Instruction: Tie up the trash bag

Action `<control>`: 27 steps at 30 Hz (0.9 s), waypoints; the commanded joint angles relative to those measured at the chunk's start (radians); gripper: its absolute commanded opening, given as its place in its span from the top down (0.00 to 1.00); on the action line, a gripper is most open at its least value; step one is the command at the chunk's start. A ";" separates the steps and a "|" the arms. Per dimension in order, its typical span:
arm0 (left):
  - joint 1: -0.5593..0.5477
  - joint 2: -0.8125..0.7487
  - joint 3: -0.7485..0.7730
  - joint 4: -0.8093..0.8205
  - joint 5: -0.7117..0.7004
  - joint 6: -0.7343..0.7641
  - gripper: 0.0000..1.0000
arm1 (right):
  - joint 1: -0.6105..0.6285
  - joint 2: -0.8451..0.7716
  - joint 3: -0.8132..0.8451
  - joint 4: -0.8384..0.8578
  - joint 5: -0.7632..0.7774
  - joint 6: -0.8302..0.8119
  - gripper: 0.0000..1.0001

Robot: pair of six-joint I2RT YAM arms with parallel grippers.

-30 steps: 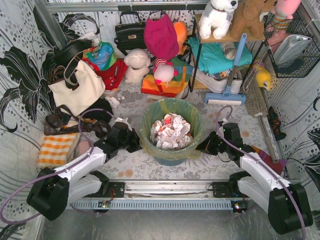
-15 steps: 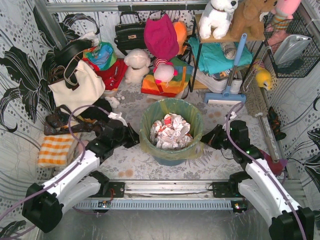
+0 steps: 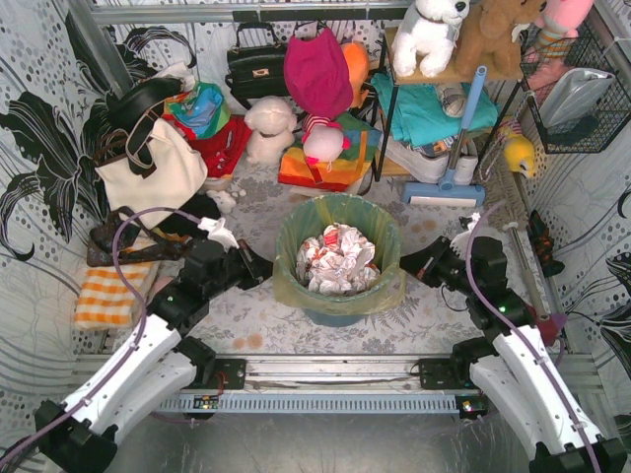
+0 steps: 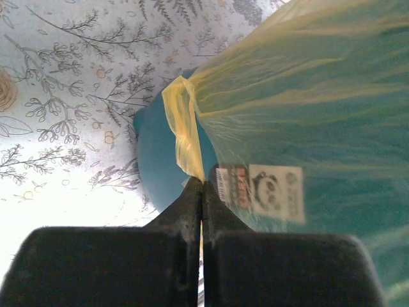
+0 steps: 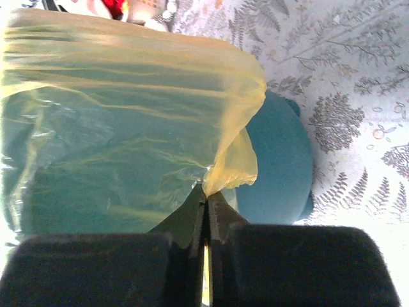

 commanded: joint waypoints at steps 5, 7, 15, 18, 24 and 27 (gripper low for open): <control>0.004 -0.111 0.061 0.026 0.026 0.029 1.00 | 0.005 -0.026 0.090 0.048 -0.003 0.031 1.00; 0.004 -0.134 0.063 0.039 0.021 0.029 1.00 | 0.005 -0.033 0.097 0.060 0.002 0.035 1.00; 0.004 -0.198 0.087 0.034 -0.029 0.030 1.00 | 0.005 -0.067 0.144 -0.126 0.150 0.037 1.00; 0.004 -0.206 0.090 0.028 -0.041 0.034 1.00 | 0.004 -0.092 0.131 -0.147 0.165 0.042 1.00; 0.005 -0.218 0.085 0.024 -0.052 0.030 1.00 | 0.005 -0.140 0.109 -0.199 0.166 0.062 1.00; 0.004 -0.230 0.100 -0.012 -0.093 0.032 1.00 | 0.005 -0.178 0.111 -0.235 0.187 0.065 1.00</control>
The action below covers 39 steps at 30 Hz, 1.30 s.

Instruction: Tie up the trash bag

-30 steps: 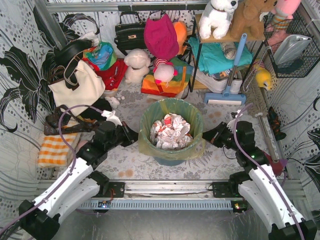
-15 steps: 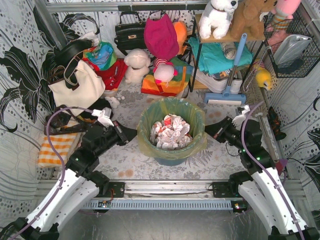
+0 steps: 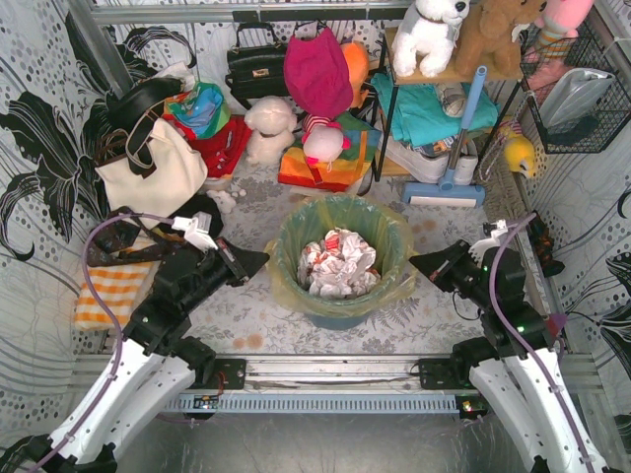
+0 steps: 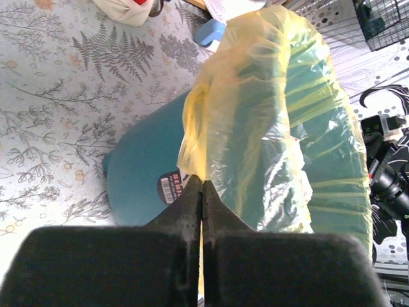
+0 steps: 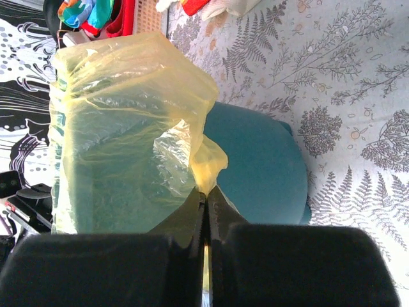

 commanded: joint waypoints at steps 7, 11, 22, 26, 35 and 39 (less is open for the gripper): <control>0.005 -0.095 0.057 -0.112 -0.201 0.006 1.00 | 0.005 -0.090 0.022 -0.141 0.088 0.035 1.00; 0.004 -0.090 0.058 -0.125 -0.197 0.009 1.00 | 0.005 -0.102 0.013 -0.140 0.084 0.043 1.00; 0.004 -0.199 0.050 0.053 -0.054 0.082 1.00 | 0.005 -0.168 0.005 0.095 -0.015 0.028 1.00; 0.003 -0.192 0.073 0.114 -0.024 0.100 1.00 | 0.005 -0.173 0.012 0.198 -0.018 0.024 1.00; 0.005 -0.038 0.129 0.314 0.063 0.125 1.00 | 0.005 0.004 0.095 0.465 -0.173 0.002 1.00; 0.004 0.044 0.149 0.381 0.062 0.151 1.00 | 0.005 0.089 0.128 0.545 -0.213 -0.014 1.00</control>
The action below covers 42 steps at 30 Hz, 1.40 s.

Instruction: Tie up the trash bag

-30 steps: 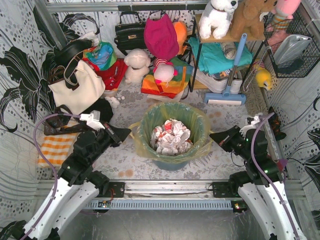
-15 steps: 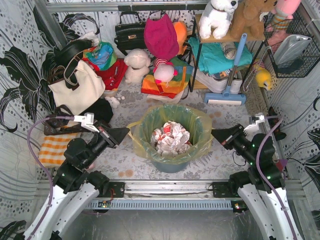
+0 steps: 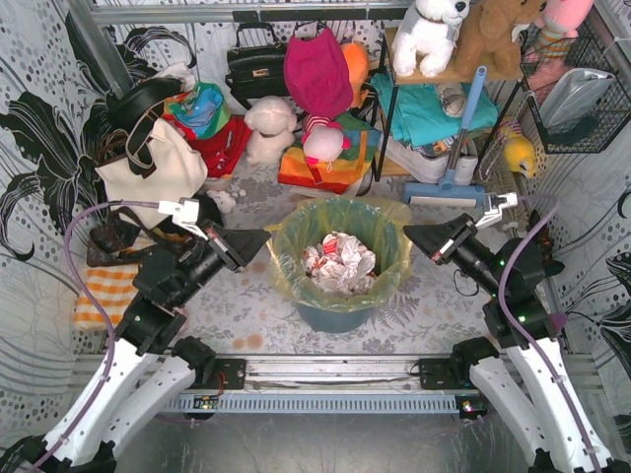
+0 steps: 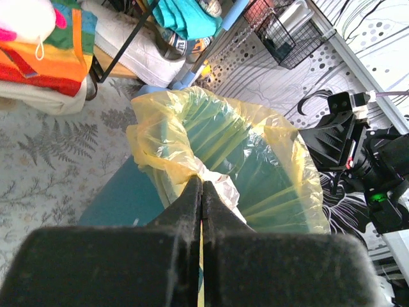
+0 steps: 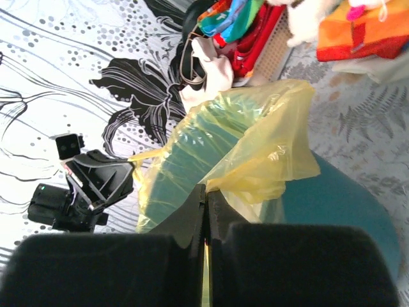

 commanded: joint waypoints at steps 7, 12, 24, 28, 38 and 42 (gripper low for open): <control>0.005 0.255 0.133 0.235 0.064 0.075 1.00 | 0.007 0.230 0.071 0.411 -0.164 0.011 1.00; 0.004 0.357 0.174 0.237 0.156 0.091 1.00 | 0.077 0.332 0.096 0.451 -0.167 -0.023 1.00; 0.004 0.438 0.209 0.334 0.341 0.043 1.00 | 0.247 0.495 0.130 0.506 -0.081 -0.068 1.00; 0.002 0.473 0.233 0.392 0.373 0.016 1.00 | 0.264 0.529 0.156 0.539 -0.072 -0.066 1.00; 0.000 0.507 0.272 0.351 0.315 0.038 1.00 | 0.295 0.566 0.201 0.612 -0.043 -0.066 1.00; 0.000 0.506 0.313 0.241 0.215 0.085 1.00 | 0.303 0.575 0.235 0.630 -0.037 -0.070 1.00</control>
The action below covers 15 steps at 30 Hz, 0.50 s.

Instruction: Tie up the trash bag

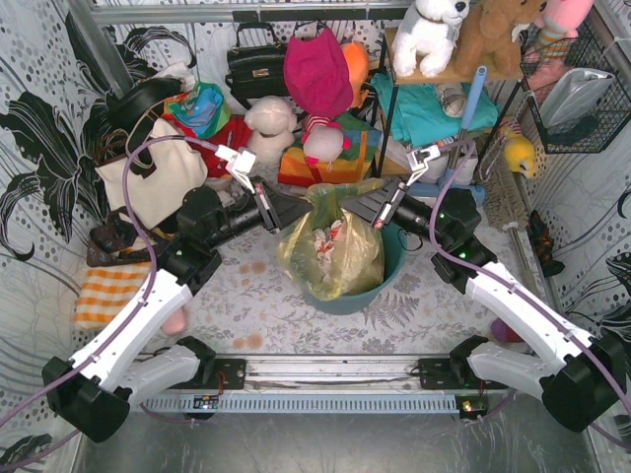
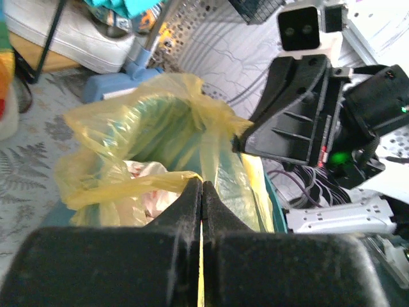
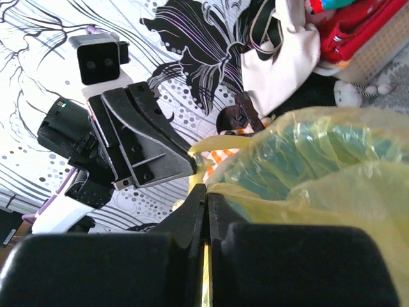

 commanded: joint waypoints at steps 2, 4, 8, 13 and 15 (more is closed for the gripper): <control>0.000 -0.017 0.100 -0.060 -0.122 0.068 1.00 | 0.014 0.001 0.083 0.105 0.016 -0.023 1.00; -0.001 -0.025 0.116 -0.070 -0.133 0.076 1.00 | 0.015 -0.005 0.096 0.101 0.023 -0.032 1.00; -0.001 -0.032 0.156 -0.089 -0.145 0.089 1.00 | 0.016 -0.025 0.106 0.061 0.081 -0.063 1.00; 0.000 -0.014 0.194 -0.134 -0.177 0.114 1.00 | 0.015 -0.038 0.119 -0.081 0.214 -0.109 1.00; -0.001 0.001 0.205 -0.175 -0.222 0.127 1.00 | 0.015 -0.038 0.122 -0.120 0.260 -0.127 1.00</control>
